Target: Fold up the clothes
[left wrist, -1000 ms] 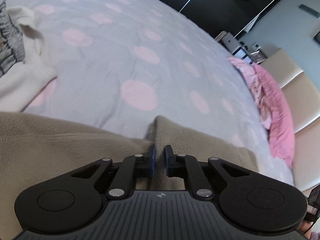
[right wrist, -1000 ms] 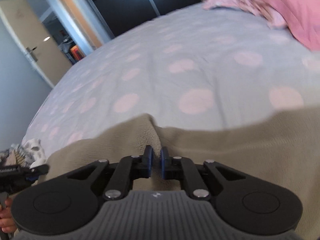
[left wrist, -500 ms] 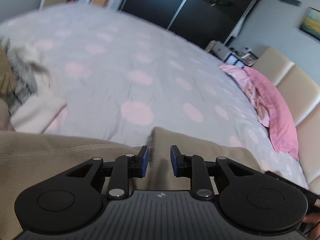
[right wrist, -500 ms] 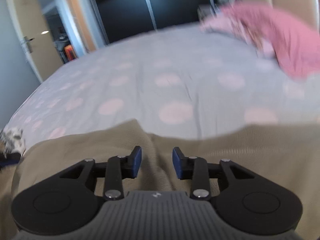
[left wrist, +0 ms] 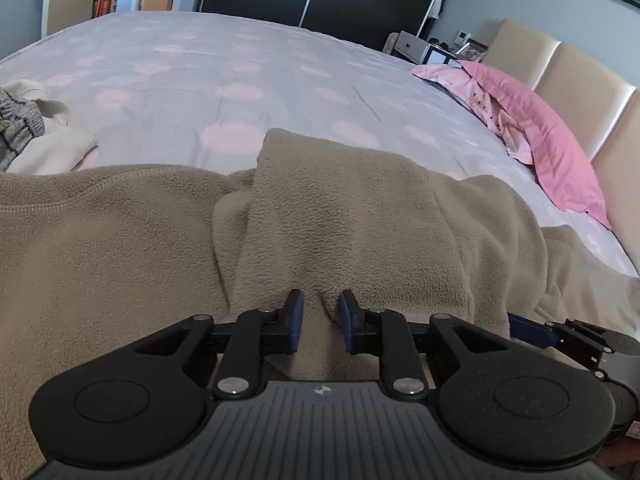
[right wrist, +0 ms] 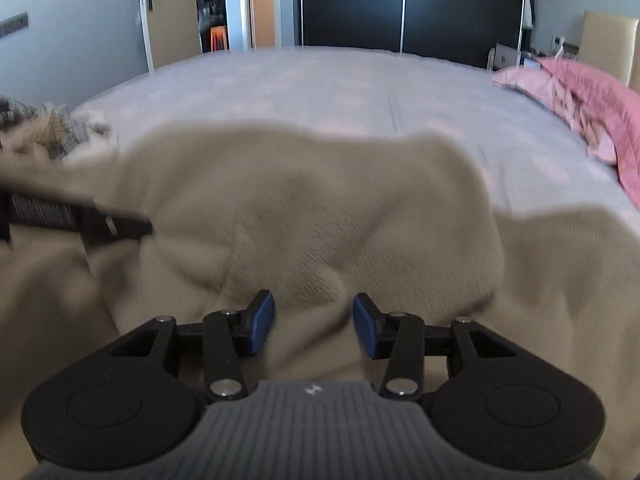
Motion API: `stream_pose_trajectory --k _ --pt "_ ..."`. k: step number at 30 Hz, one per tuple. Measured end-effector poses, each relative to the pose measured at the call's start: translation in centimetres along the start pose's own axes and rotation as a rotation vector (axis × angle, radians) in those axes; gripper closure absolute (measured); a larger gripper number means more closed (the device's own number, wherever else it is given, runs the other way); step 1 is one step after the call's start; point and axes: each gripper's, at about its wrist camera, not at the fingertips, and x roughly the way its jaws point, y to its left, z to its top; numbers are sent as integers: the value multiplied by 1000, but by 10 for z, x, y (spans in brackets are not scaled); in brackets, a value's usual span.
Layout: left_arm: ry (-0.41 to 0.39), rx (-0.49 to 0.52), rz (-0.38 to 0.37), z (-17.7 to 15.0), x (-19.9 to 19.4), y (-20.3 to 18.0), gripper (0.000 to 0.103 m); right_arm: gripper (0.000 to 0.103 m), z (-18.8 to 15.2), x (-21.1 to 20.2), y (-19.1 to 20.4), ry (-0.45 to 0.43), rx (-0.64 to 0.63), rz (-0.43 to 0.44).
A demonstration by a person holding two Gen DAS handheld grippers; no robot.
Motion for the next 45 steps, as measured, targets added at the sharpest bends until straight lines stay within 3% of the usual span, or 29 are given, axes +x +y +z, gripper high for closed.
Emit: stream_pose_trajectory --k 2,10,12,17,18,22,26,30,32,34,37,45 --pt "19 13 23 -2 -2 2 103 55 -3 -1 -4 3 5 9" --pt "17 -128 -17 -15 -25 17 102 56 -1 -7 -9 57 72 0" --pt "15 -219 -48 -17 -32 24 97 55 0 -15 -12 76 134 4" --pt "0 -442 -127 -25 -41 34 64 54 0 -37 -35 47 420 44" --pt "0 -476 -135 -28 -41 36 61 54 -2 -39 -40 46 486 49" --pt "13 -542 -160 -33 -31 39 61 54 -15 -36 -51 67 679 75" --pt "-10 -594 -197 -36 -20 48 61 55 -24 -26 -59 65 773 130" --pt "-31 -603 -201 -35 -8 56 75 57 -24 -12 -62 43 827 181" --pt "-40 -595 -202 -34 -9 58 89 76 -23 -8 -65 38 856 204" --pt "-49 -602 -205 -32 -13 59 96 87 -21 -8 -68 32 882 227" --pt "-70 -594 -209 -30 -26 55 98 92 -14 -15 -68 2 886 233" --pt "-101 -563 -195 -36 -62 41 98 94 -4 -51 -57 -24 855 186"
